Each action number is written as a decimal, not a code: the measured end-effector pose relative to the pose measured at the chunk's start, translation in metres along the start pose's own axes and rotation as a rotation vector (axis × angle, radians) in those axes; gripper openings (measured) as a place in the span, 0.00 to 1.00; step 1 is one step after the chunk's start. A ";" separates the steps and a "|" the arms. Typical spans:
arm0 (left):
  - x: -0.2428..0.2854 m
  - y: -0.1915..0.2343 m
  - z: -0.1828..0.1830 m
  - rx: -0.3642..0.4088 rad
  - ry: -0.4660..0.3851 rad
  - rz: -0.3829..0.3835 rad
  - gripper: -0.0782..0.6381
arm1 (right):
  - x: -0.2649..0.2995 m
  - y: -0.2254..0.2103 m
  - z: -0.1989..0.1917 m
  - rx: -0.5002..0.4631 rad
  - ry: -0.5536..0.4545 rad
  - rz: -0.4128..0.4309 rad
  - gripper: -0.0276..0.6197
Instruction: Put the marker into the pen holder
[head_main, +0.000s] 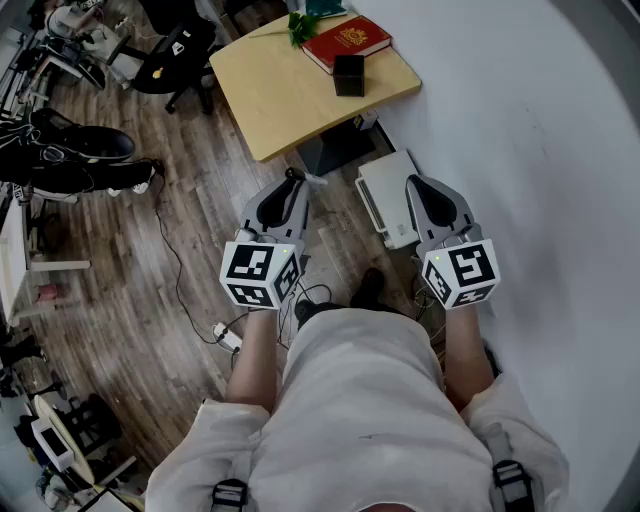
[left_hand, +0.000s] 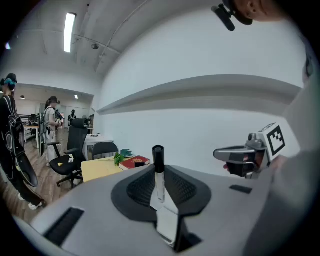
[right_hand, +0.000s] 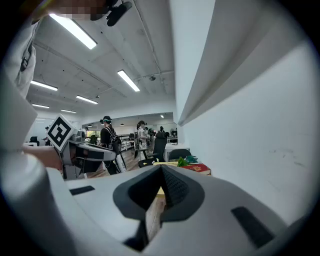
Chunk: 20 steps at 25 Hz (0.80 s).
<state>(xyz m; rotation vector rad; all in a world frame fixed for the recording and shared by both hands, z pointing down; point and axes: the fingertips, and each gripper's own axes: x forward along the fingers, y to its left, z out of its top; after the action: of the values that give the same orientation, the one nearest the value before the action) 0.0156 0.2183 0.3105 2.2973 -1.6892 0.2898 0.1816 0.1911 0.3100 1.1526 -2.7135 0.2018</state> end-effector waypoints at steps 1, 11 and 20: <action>0.002 -0.001 0.000 0.001 0.001 0.001 0.18 | 0.001 -0.002 0.000 -0.003 0.001 0.001 0.04; 0.011 -0.019 -0.002 0.008 0.007 0.014 0.18 | -0.004 -0.017 -0.003 -0.025 -0.002 0.027 0.04; 0.008 -0.022 -0.003 0.005 0.006 0.027 0.18 | -0.003 -0.013 -0.003 0.004 -0.025 0.058 0.04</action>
<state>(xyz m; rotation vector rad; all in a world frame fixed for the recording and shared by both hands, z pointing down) 0.0392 0.2183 0.3136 2.2767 -1.7193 0.3068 0.1932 0.1846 0.3128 1.0854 -2.7718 0.2023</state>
